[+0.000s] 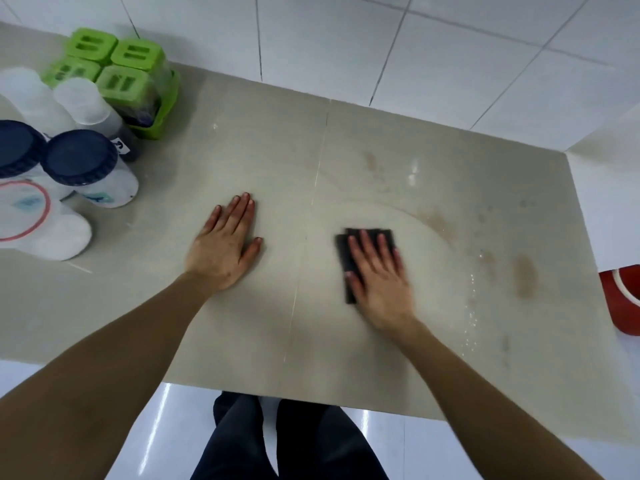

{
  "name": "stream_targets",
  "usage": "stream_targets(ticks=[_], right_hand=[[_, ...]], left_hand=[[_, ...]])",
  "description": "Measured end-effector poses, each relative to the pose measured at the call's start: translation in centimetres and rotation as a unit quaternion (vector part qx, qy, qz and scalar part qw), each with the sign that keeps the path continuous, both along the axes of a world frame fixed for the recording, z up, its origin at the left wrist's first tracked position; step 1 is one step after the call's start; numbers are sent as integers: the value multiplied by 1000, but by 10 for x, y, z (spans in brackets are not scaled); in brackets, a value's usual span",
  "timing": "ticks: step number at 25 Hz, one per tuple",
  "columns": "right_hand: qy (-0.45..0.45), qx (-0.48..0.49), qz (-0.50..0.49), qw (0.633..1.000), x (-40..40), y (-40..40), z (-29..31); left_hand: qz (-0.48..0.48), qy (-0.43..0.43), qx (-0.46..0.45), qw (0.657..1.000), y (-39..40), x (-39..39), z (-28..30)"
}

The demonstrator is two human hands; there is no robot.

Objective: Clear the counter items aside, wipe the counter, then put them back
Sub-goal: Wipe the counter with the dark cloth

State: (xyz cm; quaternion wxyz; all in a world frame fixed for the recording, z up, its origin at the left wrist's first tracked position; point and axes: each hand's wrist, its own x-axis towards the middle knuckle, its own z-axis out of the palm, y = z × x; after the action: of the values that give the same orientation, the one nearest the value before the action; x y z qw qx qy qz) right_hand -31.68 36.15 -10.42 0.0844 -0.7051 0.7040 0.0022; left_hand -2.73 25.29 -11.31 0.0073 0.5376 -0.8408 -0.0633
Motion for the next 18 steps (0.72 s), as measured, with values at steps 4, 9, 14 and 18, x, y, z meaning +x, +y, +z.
stream_targets(ticks=[4,9,14,18], right_hand=[[14,15,-160,987,-52,-62,2],[-20,12,-89,996,44,-141,3],[-19,-7,83,996,65,-64,-1],[13,-31,-2,999,-41,-43,-6]], left_hand=[[5,0,-2,1000,-1,0,-1],[0,3,-5,1000,-3,2,-2],[41,38,4,998,-29,1,3],[88,8,17,996,-60,5,3]])
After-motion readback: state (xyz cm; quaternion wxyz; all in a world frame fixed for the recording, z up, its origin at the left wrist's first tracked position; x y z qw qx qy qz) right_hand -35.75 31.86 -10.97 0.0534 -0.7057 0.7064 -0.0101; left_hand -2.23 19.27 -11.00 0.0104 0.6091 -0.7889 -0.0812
